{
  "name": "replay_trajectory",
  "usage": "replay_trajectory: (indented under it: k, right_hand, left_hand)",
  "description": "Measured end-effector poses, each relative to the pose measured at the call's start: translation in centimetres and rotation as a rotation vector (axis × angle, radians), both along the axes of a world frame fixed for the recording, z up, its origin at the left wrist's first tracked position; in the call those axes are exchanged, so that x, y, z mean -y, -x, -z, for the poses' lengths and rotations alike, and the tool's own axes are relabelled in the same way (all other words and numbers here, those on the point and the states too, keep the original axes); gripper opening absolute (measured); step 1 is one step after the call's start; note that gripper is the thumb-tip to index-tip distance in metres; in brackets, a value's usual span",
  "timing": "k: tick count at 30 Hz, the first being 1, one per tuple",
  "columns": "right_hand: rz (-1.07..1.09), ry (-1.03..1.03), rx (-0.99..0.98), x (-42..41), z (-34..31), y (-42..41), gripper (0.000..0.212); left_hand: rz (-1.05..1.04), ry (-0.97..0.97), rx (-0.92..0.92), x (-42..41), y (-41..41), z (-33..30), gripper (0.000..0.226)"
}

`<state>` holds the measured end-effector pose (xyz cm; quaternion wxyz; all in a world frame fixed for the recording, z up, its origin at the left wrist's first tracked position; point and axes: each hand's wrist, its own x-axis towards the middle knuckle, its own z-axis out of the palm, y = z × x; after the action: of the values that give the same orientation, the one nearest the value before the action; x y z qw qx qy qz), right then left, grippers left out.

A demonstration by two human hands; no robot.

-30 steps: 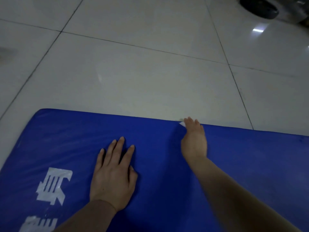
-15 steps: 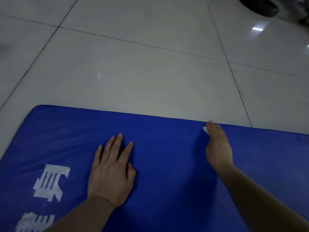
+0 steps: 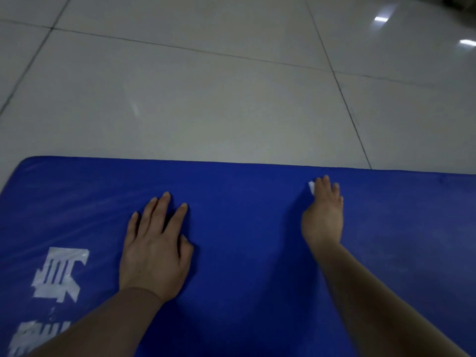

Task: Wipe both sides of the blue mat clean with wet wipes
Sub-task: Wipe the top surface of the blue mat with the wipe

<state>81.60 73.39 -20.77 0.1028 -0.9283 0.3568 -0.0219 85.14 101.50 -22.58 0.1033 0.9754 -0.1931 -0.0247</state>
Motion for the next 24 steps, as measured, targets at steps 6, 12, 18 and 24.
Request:
replay_trajectory:
  k: [6,12,18,24]
  right_hand:
    - [-0.266,-0.042,0.024,-8.2,0.2,-2.0,0.068]
    - [-0.421,-0.131,0.101,-7.6,0.6,1.6,0.071]
    - [0.123,-0.098,0.060,-0.7,-0.4,4.2,0.069]
    - [-0.400,-0.063,0.164,-11.4,2.3,2.9,0.081]
  left_hand:
    - [-0.001,-0.004,-0.004,-0.1,0.0,0.0,0.060]
    - [-0.001,0.003,-0.005,0.0,0.0,0.0,0.061]
    - [-0.005,0.002,0.002,0.0,0.0,0.1,0.061]
    - [-0.003,0.000,-0.001,0.0,0.0,0.1,0.062]
